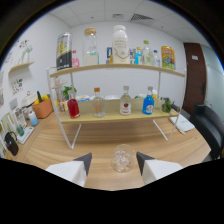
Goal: Make me a cup of Mount Fuji.
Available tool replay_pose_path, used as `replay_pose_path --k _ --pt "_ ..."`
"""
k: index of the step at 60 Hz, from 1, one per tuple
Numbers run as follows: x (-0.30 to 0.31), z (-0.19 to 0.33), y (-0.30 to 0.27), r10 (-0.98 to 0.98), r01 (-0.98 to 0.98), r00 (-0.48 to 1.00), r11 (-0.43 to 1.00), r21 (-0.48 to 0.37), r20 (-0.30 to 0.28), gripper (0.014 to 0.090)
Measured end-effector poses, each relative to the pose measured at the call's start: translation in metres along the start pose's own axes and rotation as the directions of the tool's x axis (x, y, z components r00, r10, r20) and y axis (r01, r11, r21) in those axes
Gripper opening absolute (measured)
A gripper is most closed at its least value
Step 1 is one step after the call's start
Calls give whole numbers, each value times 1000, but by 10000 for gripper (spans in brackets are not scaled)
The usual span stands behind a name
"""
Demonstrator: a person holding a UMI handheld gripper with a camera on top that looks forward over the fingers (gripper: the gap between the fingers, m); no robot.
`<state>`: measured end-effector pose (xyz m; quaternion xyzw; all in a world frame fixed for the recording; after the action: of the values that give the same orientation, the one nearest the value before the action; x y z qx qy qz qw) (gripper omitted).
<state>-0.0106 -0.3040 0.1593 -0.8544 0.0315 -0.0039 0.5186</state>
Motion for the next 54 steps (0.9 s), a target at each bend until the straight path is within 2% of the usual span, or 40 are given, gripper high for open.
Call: replay_pose_path --k 13,20,26,34,43,50,54 --pt "-38 57 -79 -21 18 1000 984 179 19 836" --pt "-48 91 -112 -27 20 999 972 235 27 835" --pt "-50 121 -126 -33 27 999 968 250 19 802" --pt "-55 153 -122 -47 42 999 975 219 18 654" --pt "-51 168 -115 -62 64 998 976 208 -17 375" --pt "-53 169 -115 -43 42 999 978 203 1 362" --pt "-50 168 -114 -37 37 999 981 190 -6 360"
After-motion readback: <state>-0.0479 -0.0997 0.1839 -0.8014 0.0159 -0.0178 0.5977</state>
